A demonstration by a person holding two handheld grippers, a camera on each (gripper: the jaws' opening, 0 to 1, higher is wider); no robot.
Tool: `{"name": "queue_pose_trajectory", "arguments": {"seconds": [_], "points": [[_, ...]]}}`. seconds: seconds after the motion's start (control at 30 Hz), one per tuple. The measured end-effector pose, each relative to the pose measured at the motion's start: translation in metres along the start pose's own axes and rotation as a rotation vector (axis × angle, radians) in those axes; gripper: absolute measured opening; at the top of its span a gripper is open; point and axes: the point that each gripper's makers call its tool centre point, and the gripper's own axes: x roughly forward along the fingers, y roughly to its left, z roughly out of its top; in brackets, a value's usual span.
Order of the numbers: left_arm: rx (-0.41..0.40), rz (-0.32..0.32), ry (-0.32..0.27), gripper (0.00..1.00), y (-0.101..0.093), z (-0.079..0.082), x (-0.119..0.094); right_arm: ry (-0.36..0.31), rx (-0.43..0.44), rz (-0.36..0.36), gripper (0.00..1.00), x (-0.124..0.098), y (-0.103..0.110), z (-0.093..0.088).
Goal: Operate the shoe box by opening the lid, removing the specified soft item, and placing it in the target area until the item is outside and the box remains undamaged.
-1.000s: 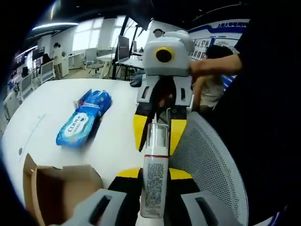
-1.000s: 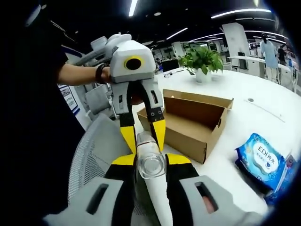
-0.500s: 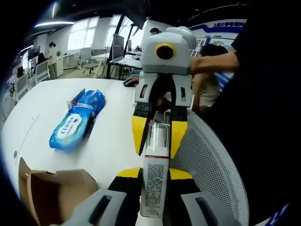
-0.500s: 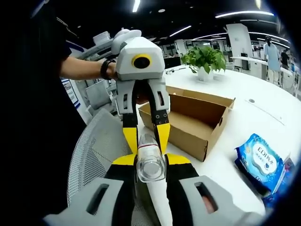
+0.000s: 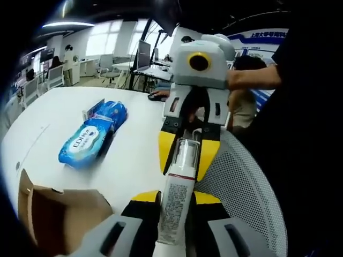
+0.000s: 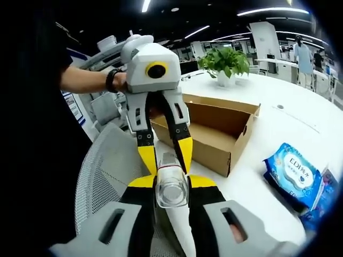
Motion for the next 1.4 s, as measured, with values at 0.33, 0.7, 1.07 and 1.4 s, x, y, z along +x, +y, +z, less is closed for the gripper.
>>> {"name": "queue_pose_trajectory", "arguments": {"seconds": [0.33,0.7,1.07,1.4], "points": [[-0.097,0.103,-0.110,0.24,0.016,0.005,-0.006,-0.030,0.065,-0.052,0.19,-0.015,-0.015,-0.003],[-0.363,0.272,-0.359,0.28,0.029,-0.004,-0.036,-0.074,0.170,-0.125,0.19,-0.031,-0.026,-0.021],[-0.683,0.545,-0.542,0.28,0.044,-0.058,-0.076,-0.170,0.260,-0.201,0.19,-0.058,-0.044,-0.021],[-0.772,0.657,-0.543,0.28,0.029,-0.098,-0.086,-0.181,0.294,-0.242,0.19,-0.071,-0.057,-0.029]]}}
